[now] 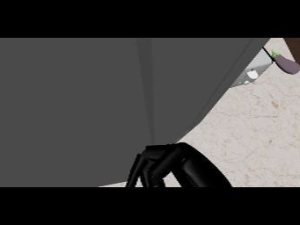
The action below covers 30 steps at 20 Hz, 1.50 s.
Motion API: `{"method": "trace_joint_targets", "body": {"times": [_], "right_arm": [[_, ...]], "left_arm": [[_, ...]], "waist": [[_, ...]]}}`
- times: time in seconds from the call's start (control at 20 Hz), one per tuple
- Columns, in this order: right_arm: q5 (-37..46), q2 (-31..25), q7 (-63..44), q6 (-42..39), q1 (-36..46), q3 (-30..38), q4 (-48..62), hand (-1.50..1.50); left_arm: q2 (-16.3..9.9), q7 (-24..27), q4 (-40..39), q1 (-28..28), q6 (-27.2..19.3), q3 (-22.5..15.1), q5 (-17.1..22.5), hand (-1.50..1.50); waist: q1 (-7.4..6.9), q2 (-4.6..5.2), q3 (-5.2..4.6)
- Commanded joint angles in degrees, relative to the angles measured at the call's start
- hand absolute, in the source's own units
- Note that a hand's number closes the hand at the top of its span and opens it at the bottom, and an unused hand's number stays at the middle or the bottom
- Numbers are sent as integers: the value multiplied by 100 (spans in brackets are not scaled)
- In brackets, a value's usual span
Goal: Pick up the bottled water, place it into the cabinet and close the cabinet
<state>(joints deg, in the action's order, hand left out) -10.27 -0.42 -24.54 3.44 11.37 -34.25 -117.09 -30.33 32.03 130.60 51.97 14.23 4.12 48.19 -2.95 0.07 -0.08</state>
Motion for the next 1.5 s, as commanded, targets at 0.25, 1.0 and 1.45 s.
{"method": "trace_joint_targets", "body": {"times": [0.25, 1.0, 1.45], "right_arm": [[-1531, 41, -63, -132, 1926, 1763, 1555, 150], [-2009, -279, 397, -1503, 3566, 2911, 4152, 150], [-2042, 29, 538, -1535, 4013, 2696, 4771, 150]], "left_arm": [[154, -28, -29, 545, 761, 902, 588, -150], [373, -581, -330, 663, 1714, 1888, 1320, -150], [720, -738, 56, 833, 1778, 1756, 1255, -150]], "waist": [[108, 1, 9], [149, 9, 9], [-9, 27, 8]]}}
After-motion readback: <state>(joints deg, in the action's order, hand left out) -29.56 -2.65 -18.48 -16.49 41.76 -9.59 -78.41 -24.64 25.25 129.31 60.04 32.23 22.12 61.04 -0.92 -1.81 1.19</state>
